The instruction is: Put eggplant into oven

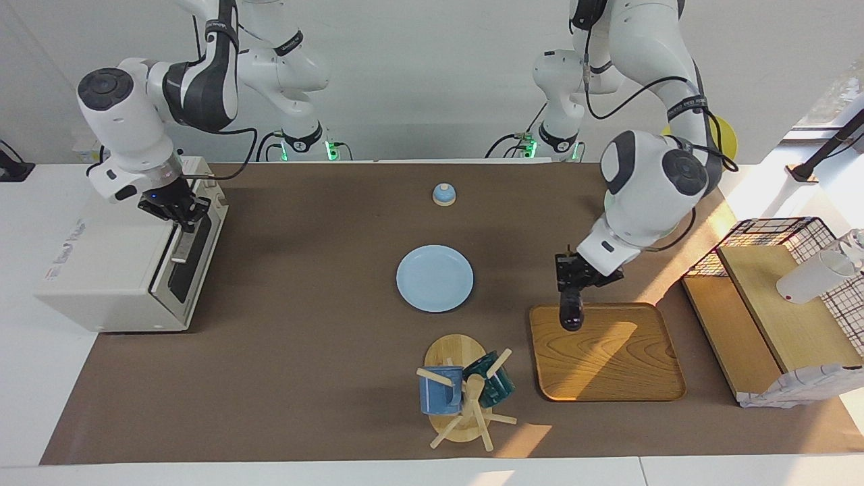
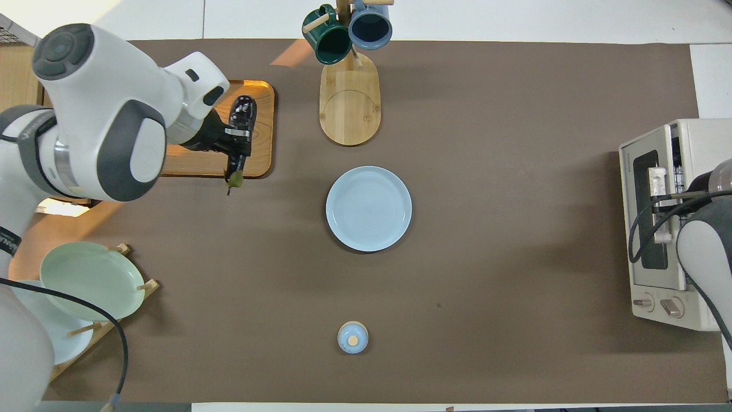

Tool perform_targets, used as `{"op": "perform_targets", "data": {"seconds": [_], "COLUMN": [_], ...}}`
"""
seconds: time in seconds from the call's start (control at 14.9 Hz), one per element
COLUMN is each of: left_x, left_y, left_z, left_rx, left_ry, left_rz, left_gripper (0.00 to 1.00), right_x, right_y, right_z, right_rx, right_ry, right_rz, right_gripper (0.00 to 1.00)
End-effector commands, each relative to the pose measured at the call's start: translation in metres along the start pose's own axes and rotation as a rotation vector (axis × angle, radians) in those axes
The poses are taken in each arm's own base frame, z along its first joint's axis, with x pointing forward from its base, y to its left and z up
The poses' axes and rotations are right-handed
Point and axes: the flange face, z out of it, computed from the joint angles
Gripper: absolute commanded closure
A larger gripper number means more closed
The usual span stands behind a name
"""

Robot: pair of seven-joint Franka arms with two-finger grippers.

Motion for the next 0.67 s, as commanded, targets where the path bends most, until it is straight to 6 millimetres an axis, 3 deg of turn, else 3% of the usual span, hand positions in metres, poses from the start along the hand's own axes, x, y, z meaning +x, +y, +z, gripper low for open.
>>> {"op": "perform_targets", "data": {"seconds": [0.0,0.13,0.27,0.54,0.6], "left_x": [-0.045,-0.075,-0.101,-0.124,-0.125], "left_y": [0.071,0.112,0.138,0.184,0.188], "left_z": [0.029,0.052,0.074,0.128,0.142], "left_rx": [-0.029,-0.046,-0.062,-0.069,-0.069], "left_ry": [-0.025,0.029,0.061,0.069,0.072], "left_rz": [-0.098,-0.132,-0.152,-0.167,-0.186], "left_gripper": [1.0,1.0,1.0,1.0,1.0], "right_x": [0.02,0.026,0.032,0.03,0.031], "right_y": [-0.031,-0.052,-0.057,-0.077,-0.079], "right_z": [0.043,0.054,0.072,0.106,0.112], "right_rx": [0.0,0.0,0.016,0.039,0.04], "right_ry": [0.05,0.069,0.074,0.116,0.108], "right_rz": [0.01,-0.019,-0.002,0.001,0.019], "right_gripper": [1.0,1.0,1.0,1.0,1.0]}}
